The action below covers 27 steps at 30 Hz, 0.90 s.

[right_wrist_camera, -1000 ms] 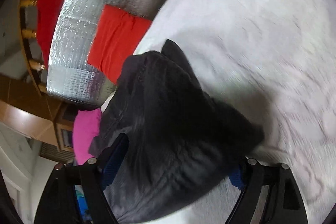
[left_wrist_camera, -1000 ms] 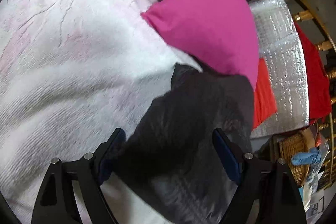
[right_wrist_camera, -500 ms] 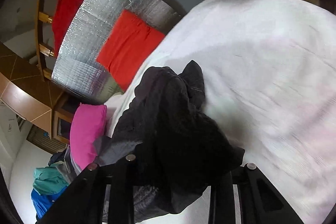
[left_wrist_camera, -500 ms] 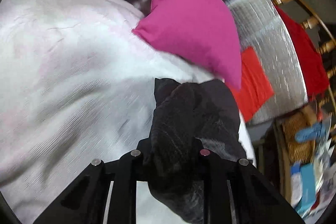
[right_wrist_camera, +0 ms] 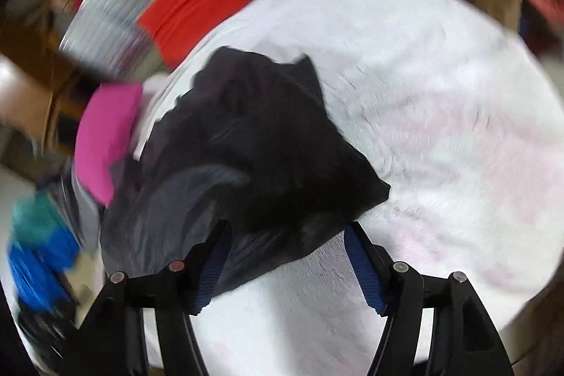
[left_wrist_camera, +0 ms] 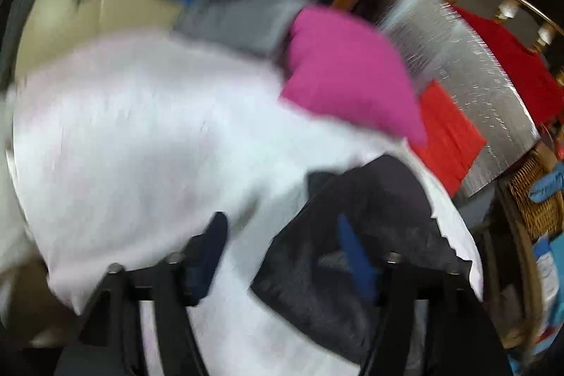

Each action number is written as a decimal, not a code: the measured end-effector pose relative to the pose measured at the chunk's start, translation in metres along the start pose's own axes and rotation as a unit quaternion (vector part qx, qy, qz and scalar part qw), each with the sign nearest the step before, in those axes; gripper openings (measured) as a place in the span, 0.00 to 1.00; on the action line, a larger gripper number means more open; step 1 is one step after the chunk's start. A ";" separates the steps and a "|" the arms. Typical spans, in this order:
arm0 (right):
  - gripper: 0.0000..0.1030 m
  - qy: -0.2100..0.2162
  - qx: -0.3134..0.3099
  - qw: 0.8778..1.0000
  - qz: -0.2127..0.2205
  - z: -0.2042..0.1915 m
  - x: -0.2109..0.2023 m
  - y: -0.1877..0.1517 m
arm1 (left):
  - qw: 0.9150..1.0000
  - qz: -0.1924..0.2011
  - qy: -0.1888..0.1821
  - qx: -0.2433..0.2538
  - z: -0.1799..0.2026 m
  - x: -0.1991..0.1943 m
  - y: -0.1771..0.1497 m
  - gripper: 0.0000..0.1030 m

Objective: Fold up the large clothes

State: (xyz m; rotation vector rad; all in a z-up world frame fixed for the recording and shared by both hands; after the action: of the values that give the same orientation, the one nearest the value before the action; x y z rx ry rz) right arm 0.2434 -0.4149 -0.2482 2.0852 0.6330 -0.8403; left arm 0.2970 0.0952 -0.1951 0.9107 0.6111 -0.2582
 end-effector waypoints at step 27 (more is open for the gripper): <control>0.14 -0.144 -0.258 0.955 0.004 -0.147 0.222 0.107 | 0.987 -0.102 0.055 0.114 0.075 0.177 -0.031 0.84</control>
State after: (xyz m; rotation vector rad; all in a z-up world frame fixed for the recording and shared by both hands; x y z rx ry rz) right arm 0.5119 -0.3233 -0.2921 1.4610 0.6047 -0.8458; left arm 0.4537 0.0239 -0.2862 1.0888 0.7896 -0.4707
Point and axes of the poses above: each gripper's, at about its wrist camera, not at the fingertips, and x roughly the way its jaws point, z to its right, y to its top, the point moved 6 cm from there along x, roughly the way its jaws point, and after that the axes turned 5 degrees about z, right-handed, at the moved point
